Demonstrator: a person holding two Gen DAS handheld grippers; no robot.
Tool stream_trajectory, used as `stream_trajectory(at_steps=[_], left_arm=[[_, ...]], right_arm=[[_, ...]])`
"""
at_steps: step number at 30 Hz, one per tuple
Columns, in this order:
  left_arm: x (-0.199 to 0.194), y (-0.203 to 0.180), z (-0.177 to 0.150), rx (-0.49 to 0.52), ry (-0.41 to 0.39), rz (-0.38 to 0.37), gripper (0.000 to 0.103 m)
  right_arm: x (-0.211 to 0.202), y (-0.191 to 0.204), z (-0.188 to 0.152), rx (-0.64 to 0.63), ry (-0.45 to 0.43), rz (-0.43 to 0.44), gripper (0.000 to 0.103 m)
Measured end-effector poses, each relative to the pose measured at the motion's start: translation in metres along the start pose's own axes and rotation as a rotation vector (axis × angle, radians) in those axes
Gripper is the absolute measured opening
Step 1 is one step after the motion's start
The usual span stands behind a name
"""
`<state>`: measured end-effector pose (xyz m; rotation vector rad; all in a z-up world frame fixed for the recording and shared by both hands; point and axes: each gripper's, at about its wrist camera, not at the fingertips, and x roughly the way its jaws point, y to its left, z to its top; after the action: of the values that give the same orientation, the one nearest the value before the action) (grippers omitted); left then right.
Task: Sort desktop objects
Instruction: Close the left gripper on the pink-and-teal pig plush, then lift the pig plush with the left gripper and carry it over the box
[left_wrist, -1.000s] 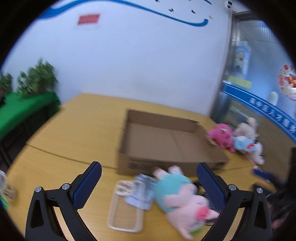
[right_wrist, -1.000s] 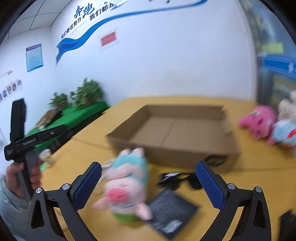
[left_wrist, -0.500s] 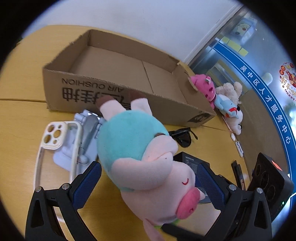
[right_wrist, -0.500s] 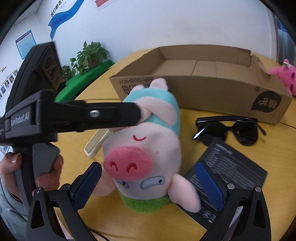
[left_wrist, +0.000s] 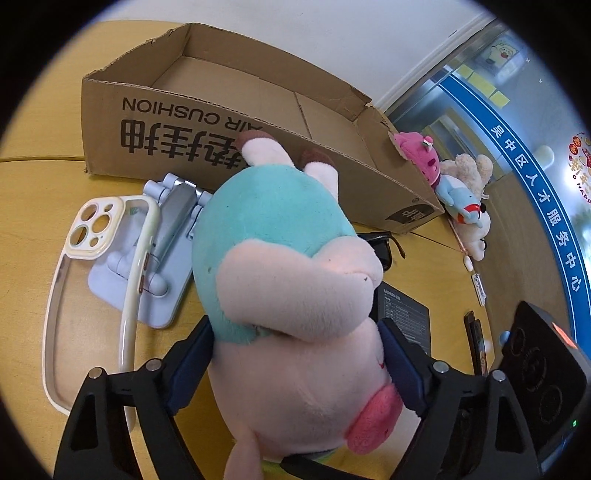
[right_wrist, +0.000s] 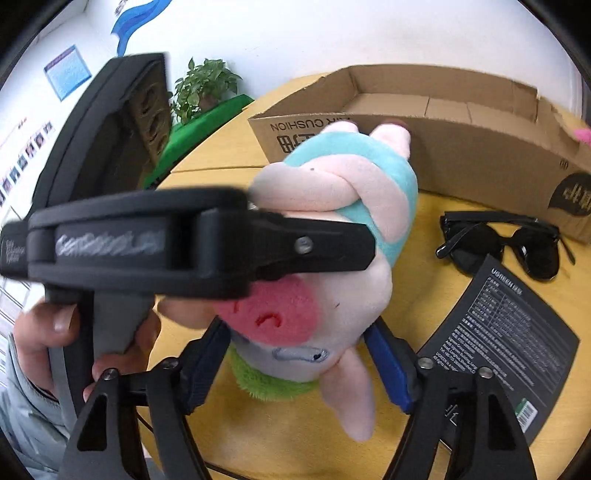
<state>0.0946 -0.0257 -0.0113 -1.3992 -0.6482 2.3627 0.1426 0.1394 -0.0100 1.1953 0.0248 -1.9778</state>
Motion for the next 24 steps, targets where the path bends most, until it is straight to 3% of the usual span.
stream_trajectory(at_steps=[4,7,13,19,24], left_arm=[[-0.001,0.0,-0.001,-0.019,0.004,-0.009,0.081],[-0.006,-0.004,-0.002,-0.029,0.003,0.006,0.078],[-0.036,-0.03,0.013,0.01,-0.077,0.017,0.077],[-0.078,-0.084,0.069,0.159,-0.209,0.011,0.077],[-0.122,-0.133,0.127,0.306,-0.367,-0.013,0.077]], right_arm=[[-0.007,-0.006,-0.004,0.024,-0.002,0.017,0.08],[-0.014,-0.001,-0.009,0.012,-0.004,0.022,0.075],[-0.056,0.009,-0.001,-0.024,-0.075,0.055,0.072],[-0.125,0.015,0.036,-0.103,-0.242,0.022,0.072],[-0.194,0.023,0.088,-0.214,-0.392,-0.045,0.072]])
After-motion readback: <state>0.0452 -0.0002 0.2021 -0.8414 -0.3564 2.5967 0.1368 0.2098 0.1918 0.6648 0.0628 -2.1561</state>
